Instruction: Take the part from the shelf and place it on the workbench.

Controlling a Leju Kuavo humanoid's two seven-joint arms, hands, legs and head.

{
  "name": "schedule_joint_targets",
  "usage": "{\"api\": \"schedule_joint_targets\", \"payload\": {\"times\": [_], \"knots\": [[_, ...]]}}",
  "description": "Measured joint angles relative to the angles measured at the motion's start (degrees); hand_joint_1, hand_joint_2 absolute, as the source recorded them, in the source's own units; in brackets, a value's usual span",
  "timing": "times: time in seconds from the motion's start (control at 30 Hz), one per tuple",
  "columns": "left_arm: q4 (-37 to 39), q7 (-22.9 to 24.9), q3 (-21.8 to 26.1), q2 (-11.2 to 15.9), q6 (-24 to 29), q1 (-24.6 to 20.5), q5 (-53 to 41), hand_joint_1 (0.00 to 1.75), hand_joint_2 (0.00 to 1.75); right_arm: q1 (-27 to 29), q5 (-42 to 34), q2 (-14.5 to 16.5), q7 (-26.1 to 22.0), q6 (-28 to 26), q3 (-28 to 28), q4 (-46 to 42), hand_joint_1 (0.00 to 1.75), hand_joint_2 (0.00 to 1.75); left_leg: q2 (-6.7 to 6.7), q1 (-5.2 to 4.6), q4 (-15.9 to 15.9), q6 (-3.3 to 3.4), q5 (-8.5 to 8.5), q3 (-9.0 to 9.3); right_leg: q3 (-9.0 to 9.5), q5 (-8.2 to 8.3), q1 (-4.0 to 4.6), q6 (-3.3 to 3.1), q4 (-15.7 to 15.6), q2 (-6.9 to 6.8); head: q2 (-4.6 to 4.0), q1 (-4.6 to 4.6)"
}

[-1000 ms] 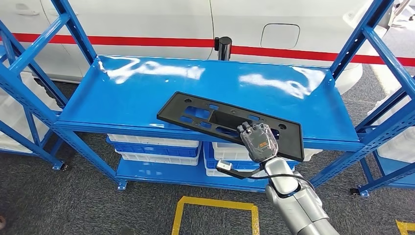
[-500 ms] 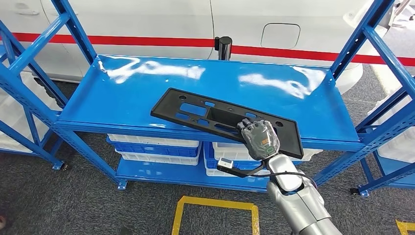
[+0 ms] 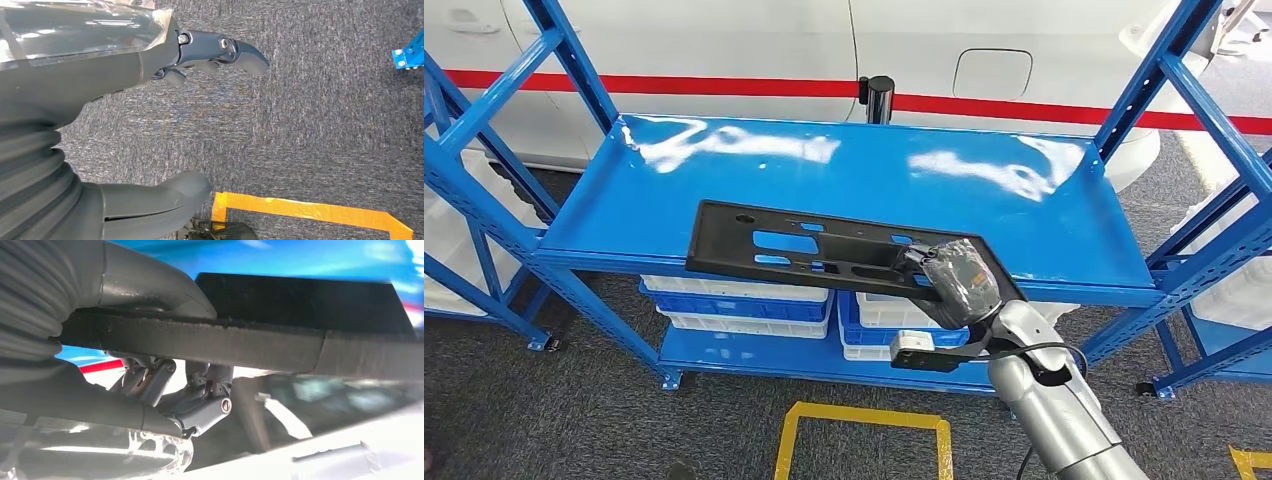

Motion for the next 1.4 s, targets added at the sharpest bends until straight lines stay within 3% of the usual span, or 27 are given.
{"api": "schedule_joint_targets", "payload": {"times": [0.13,0.33,0.5,0.6,0.67,0.73,0.77,0.8,0.87,0.93,0.97,1.07,1.13,1.23,1.27,1.3,1.33,1.4], "knots": [[-0.01,2.71,0.07,0.16,-0.88,-0.05,0.00,0.00,1.75,1.22,-5.69,-2.88,-3.27,3.15,-1.48,-6.18,1.73,1.75,-0.10,-0.03,0.01,0.17,0.12,-0.06,0.02,0.02,-0.02,0.03,-0.01,-0.08,0.00,0.01],[-0.02,5.97,0.10,0.38,-2.52,-0.41,-0.36,0.00,1.75,3.77,-4.97,-4.97,-3.51,3.56,-3.30,-11.41,1.73,1.75,-0.17,-0.07,0.11,0.29,0.09,-0.14,0.02,0.04,-0.15,0.08,-0.03,-0.13,0.00,-0.01],[-0.06,7.07,0.12,0.73,-3.17,-1.13,-0.65,0.00,1.75,5.78,-4.48,-5.34,-3.89,3.37,-4.16,-13.64,1.73,1.75,-0.18,-0.21,0.44,0.83,-0.30,-0.30,0.05,0.01,-0.86,0.43,-0.15,-0.14,0.00,-0.02],[-0.11,7.49,0.12,0.91,-3.33,-1.69,-0.92,0.00,1.75,6.66,-3.39,-5.39,-3.74,3.14,-4.63,-15.11,1.73,1.75,-0.06,0.07,-0.63,1.52,0.34,0.30,-0.18,-0.45,-0.76,0.73,0.43,-0.16,0.00,-0.01],[-0.15,7.54,0.12,0.98,-3.44,-2.18,-0.97,0.00,1.75,7.02,-2.98,-5.44,-3.46,2.92,-4.99,-15.67,1.73,1.75,0.05,0.44,-1.43,1.96,0.83,0.76,-2.51,-2.89,-0.65,0.24,5.26,-0.13,0.00,0.14],[-0.15,7.55,0.12,1.03,-3.67,-2.52,-0.97,0.00,1.75,7.43,-2.73,-5.47,-3.22,2.79,-5.14,-15.83,1.73,1.75,0.01,0.47,-1.48,2.06,0.86,0.74,-6.48,-5.97,-0.62,-0.16,13.23,-0.10,0.00,0.25],[-0.15,7.58,0.13,1.03,-3.78,-2.58,-0.97,0.00,1.75,7.75,-2.58,-5.48,-3.16,2.79,-5.17,-15.85,1.73,1.75,-0.04,0.49,-1.45,2.01,0.83,0.72,-7.83,-6.68,-0.68,0.00,15.85,-0.11,0.00,0.24],[-0.15,7.60,0.13,1.03,-3.84,-2.61,-0.97,0.00,1.75,8.03,-2.47,-5.49,-3.13,2.79,-5.19,-15.86,1.73,1.75,-0.10,0.54,-1.38,1.93,0.78,0.70,-8.14,-6.51,-0.79,0.39,16.34,-0.11,0.00,0.24],[-0.15,7.66,0.13,1.02,-3.96,-2.67,-0.99,0.00,1.75,8.31,-2.34,-5.50,-3.10,2.78,-5.24,-15.90,1.73,1.75,-0.23,0.82,-0.92,1.42,0.48,0.68,-5.12,-3.69,-1.26,1.63,10.25,-0.16,0.00,0.25],[-0.16,7.68,0.13,1.08,-4.14,-2.82,-1.01,0.00,1.75,8.35,-2.30,-5.47,-3.09,2.77,-5.34,-16.02,1.73,1.75,-0.36,0.84,-0.04,0.49,-0.11,0.49,-1.52,-1.26,-1.46,2.03,3.27,-0.09,0.00,0.38],[-0.17,7.68,0.13,1.11,-4.22,-2.91,-1.00,0.00,1.75,8.44,-2.25,-5.45,-3.09,2.74,-5.40,-16.11,1.73,1.75,-0.42,0.73,0.33,0.08,-0.33,0.34,-0.71,-0.82,-1.41,1.74,1.75,-0.01,0.00,0.39],[-0.17,7.62,0.16,1.15,-4.48,-3.05,-0.80,0.00,1.75,8.83,-1.88,-5.38,-2.95,2.62,-5.56,-16.32,1.73,1.75,-0.47,0.85,0.71,-0.63,-0.53,0.02,-0.70,-0.65,-1.26,0.41,1.71,0.18,0.00,0.16],[-0.17,7.55,0.19,1.17,-4.52,-3.13,-0.75,0.00,1.75,8.93,-1.67,-5.32,-2.88,2.57,-5.68,-16.43,1.73,1.75,-0.34,1.16,2.80,-1.12,-2.15,-0.90,-0.75,-0.52,-1.35,-0.34,1.70,0.18,0.00,0.08],[-0.17,7.52,0.19,1.15,-4.67,-3.28,-0.75,0.00,1.75,9.00,-1.50,-5.23,-2.87,2.57,-6.01,-16.50,1.73,1.75,-0.20,1.22,13.17,-1.70,-7.69,-5.68,-0.96,-0.42,-1.15,-1.04,1.68,0.08,0.00,-0.03],[-0.17,7.52,0.20,1.14,-4.75,-3.27,-0.74,0.00,1.75,9.08,-1.43,-5.21,-2.87,2.57,-6.09,-16.49,1.73,1.75,-0.19,1.23,16.15,-1.69,-8.68,-7.10,-1.05,-0.37,-1.01,-1.15,1.69,0.04,0.00,-0.03],[-0.17,7.52,0.20,1.14,-4.80,-3.26,-0.73,0.00,1.75,9.15,-1.37,-5.21,-2.88,2.57,-6.17,-16.49,1.73,1.75,-0.19,1.21,17.24,-1.54,-8.60,-7.61,-1.11,-0.33,-0.88,-1.24,1.69,0.02,0.00,-0.03],[-0.17,7.52,0.21,1.14,-4.86,-3.27,-0.72,0.00,1.75,9.21,-1.33,-5.20,-2.89,2.57,-6.25,-16.49,1.73,1.75,-0.19,1.18,16.04,-1.27,-7.44,-6.94,-1.11,-0.29,-0.74,-1.28,1.69,0.03,0.00,-0.04],[-0.17,7.51,0.21,1.17,-4.98,-3.39,-0.71,0.00,1.75,9.20,-1.29,-5.20,-2.93,2.57,-6.44,-16.49,1.73,1.75,-0.20,0.99,8.44,-0.38,-3.77,-2.85,-0.99,-0.25,-0.55,-1.28,1.69,0.04,0.00,-0.03]]}}
